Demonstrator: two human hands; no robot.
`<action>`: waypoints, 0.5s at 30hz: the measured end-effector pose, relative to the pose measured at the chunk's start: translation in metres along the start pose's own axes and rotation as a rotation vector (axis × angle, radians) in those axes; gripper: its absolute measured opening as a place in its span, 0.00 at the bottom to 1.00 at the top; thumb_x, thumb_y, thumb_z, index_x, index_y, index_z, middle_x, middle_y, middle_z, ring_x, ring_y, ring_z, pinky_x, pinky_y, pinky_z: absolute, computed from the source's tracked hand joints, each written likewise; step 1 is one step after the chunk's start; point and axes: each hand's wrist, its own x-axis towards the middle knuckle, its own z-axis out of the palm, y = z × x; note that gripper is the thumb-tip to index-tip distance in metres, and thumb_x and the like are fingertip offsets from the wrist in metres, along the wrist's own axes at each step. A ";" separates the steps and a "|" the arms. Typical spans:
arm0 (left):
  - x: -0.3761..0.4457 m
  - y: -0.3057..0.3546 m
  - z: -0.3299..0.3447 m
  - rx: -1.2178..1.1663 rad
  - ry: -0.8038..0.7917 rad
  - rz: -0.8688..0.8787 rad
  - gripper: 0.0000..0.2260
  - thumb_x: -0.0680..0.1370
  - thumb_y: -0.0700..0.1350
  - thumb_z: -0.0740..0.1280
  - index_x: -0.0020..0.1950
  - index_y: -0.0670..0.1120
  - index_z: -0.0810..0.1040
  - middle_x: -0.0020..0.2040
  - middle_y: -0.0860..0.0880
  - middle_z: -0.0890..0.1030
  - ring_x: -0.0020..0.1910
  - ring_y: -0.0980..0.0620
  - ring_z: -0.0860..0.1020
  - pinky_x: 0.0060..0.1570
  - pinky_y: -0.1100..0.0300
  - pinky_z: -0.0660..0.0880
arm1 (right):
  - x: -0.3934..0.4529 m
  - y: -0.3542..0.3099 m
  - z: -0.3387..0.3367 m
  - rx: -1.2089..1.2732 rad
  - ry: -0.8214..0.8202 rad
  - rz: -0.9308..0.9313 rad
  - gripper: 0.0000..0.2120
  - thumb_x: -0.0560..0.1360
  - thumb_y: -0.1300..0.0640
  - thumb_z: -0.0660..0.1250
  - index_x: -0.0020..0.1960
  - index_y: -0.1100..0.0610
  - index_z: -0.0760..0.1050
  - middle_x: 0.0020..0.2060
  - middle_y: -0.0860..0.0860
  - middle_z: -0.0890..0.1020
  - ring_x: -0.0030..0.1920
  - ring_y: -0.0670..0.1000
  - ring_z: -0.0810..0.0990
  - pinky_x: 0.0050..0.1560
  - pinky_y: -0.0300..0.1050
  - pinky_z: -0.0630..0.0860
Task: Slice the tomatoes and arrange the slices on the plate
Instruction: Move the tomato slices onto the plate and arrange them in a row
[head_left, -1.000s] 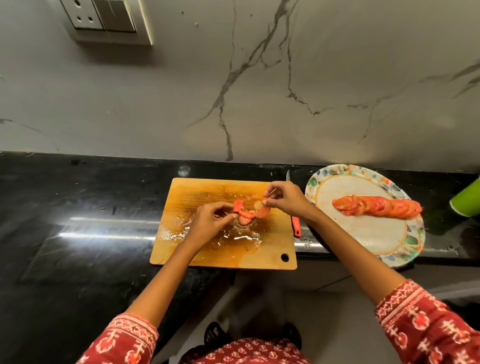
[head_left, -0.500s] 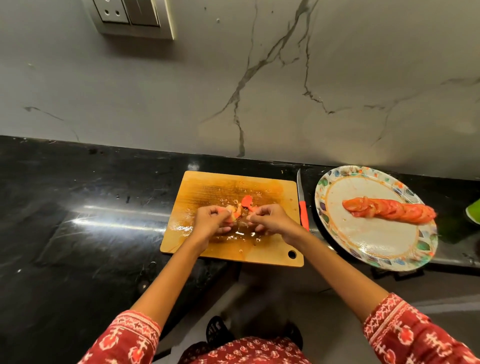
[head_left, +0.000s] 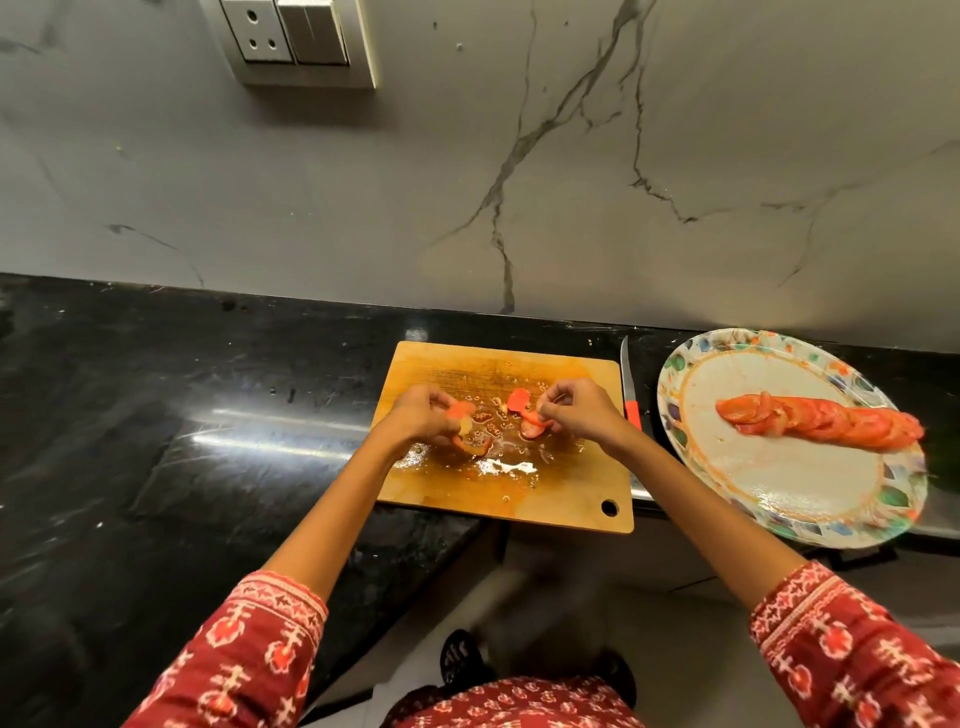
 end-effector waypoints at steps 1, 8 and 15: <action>0.000 0.002 -0.002 0.020 0.025 0.007 0.12 0.71 0.30 0.69 0.50 0.42 0.74 0.50 0.41 0.77 0.46 0.46 0.80 0.43 0.57 0.80 | 0.002 -0.003 0.001 -0.018 0.008 -0.025 0.02 0.76 0.62 0.65 0.45 0.58 0.76 0.45 0.52 0.78 0.43 0.47 0.77 0.37 0.38 0.74; 0.006 -0.003 -0.011 0.193 0.195 0.116 0.03 0.71 0.34 0.71 0.44 0.39 0.81 0.43 0.44 0.80 0.45 0.50 0.76 0.49 0.55 0.76 | 0.020 -0.001 -0.008 -0.218 0.092 -0.099 0.04 0.75 0.60 0.66 0.47 0.59 0.78 0.47 0.54 0.81 0.46 0.48 0.76 0.48 0.46 0.76; 0.013 -0.009 -0.004 0.294 0.145 0.159 0.09 0.78 0.39 0.63 0.56 0.44 0.79 0.54 0.44 0.77 0.43 0.48 0.77 0.39 0.55 0.79 | 0.022 0.013 -0.008 -0.449 0.045 -0.166 0.06 0.73 0.61 0.69 0.50 0.58 0.78 0.49 0.54 0.81 0.49 0.51 0.79 0.49 0.48 0.78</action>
